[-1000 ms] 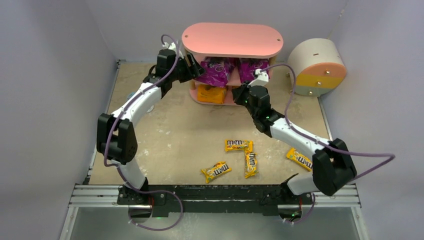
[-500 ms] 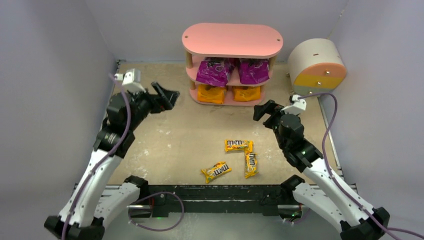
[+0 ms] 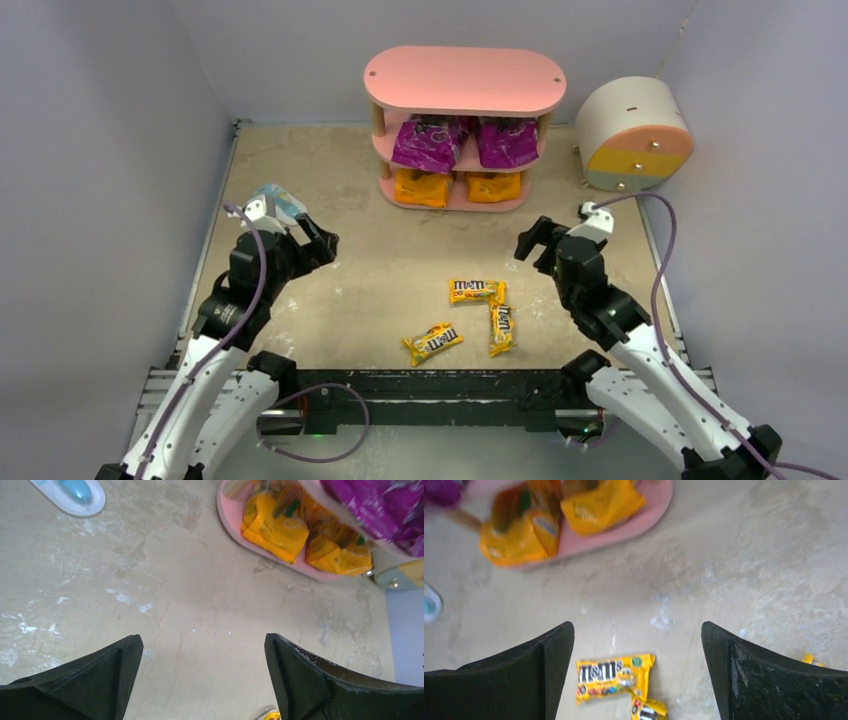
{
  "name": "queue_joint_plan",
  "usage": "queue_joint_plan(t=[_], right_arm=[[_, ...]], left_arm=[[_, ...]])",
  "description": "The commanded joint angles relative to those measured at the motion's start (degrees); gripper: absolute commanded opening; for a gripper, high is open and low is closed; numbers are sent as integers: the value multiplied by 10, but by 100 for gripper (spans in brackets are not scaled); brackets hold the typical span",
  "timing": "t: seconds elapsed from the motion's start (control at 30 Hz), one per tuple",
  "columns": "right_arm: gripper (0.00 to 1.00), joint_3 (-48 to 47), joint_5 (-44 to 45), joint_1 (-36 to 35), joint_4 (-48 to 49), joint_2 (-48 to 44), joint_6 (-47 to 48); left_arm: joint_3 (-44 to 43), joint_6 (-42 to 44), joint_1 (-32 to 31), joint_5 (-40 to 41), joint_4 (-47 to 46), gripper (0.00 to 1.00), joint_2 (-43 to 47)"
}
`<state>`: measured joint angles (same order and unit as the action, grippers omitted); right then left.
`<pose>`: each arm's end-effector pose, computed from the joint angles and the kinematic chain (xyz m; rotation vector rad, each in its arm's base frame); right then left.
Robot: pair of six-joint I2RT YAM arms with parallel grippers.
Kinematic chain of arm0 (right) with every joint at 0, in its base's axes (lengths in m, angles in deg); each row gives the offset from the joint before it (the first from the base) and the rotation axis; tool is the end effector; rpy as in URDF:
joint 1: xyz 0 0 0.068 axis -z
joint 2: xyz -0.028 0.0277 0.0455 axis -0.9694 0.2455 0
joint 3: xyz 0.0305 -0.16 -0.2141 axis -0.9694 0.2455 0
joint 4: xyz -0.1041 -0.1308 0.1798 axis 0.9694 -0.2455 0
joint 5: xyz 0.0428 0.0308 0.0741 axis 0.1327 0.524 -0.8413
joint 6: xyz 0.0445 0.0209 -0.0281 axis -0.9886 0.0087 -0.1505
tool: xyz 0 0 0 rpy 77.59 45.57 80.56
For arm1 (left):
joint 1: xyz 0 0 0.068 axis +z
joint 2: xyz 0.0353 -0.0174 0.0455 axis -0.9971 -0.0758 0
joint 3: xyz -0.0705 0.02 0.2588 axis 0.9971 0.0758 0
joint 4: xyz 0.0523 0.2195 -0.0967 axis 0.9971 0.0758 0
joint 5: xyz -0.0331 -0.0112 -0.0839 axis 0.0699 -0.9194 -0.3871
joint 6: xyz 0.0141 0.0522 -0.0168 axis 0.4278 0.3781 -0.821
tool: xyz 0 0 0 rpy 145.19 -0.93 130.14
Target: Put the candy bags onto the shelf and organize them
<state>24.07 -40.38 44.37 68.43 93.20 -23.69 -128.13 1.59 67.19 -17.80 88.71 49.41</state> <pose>0.1368 0.0580 0.2962 0.4668 1.7532 0.2931 0.1246 -0.0348 0.3042 -0.4715 1.9607 -0.4909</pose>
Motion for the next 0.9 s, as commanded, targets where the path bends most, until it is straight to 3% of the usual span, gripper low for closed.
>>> queue_joint_plan(t=[0.0,0.17,0.27,0.4,0.57,0.67,0.87], right_arm=[[98,-4,-161,1,-67,64,53],[96,5,-365,0,-49,134,103],[97,19,-382,0,-12,148,101],[98,31,-358,0,22,142,93],[98,52,-350,0,56,112,74],[98,71,-345,0,70,93,51],[98,93,-336,0,88,60,38]], left_arm=[[33,7,-1,-68,-30,98,-52],[102,-4,-1,-243,-120,94,-131],[162,-30,-3,-395,-223,88,-164],[213,-21,-39,-463,-255,86,-191],[255,-59,-141,-448,-290,82,-236],[276,-94,-167,-445,-342,78,-260],[280,-163,-238,-356,-364,74,-279]])
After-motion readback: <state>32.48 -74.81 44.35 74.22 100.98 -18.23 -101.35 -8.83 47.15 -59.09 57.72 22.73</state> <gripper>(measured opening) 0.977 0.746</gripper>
